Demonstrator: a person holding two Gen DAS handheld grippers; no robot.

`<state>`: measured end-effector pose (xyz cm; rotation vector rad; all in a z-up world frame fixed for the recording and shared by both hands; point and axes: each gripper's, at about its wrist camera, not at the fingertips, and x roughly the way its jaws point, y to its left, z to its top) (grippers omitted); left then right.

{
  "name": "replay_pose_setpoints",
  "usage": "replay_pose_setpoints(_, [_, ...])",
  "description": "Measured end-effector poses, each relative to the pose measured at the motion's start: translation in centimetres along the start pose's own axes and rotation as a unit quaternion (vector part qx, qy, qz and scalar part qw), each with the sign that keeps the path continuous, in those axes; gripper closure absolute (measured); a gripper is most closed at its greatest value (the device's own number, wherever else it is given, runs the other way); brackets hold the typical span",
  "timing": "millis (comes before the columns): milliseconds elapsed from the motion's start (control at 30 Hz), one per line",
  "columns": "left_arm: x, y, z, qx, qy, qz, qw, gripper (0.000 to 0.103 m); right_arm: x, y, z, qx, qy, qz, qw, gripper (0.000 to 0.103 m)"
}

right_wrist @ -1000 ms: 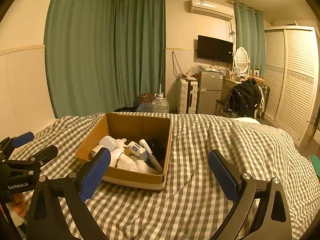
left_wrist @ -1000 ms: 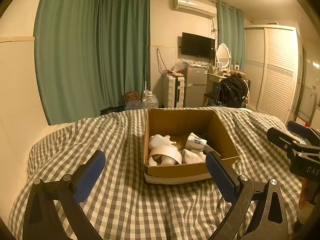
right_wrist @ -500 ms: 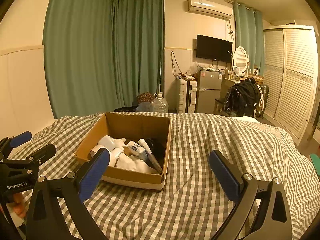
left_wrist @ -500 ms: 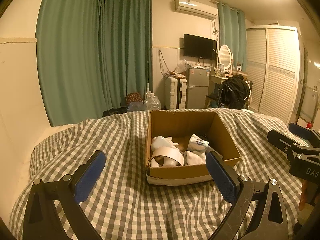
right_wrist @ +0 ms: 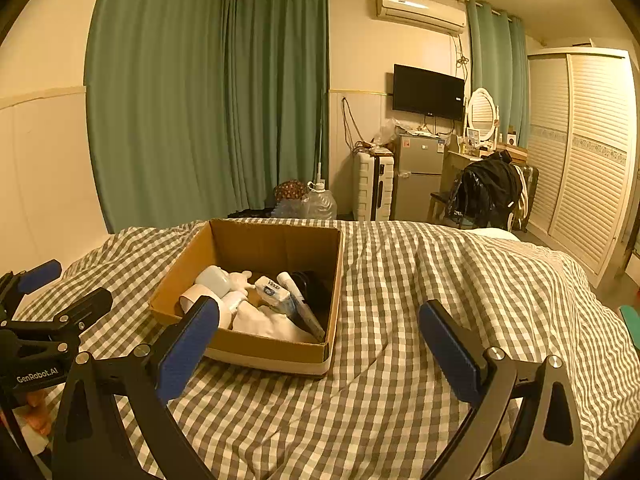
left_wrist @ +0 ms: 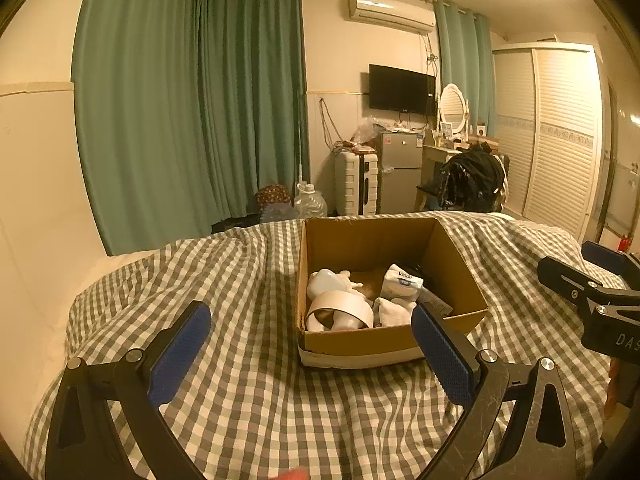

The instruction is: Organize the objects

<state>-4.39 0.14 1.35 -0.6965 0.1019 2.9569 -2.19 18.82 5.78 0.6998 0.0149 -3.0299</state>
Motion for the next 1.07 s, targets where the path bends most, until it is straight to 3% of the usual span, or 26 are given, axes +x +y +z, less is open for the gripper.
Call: replay_pose_setpoints(1067, [0.09, -0.09, -0.21, -0.006, 0.008, 0.003, 0.9999, 0.000, 0.06, -0.06, -0.39, -0.004, 0.006, 0.000, 1.000, 0.002])
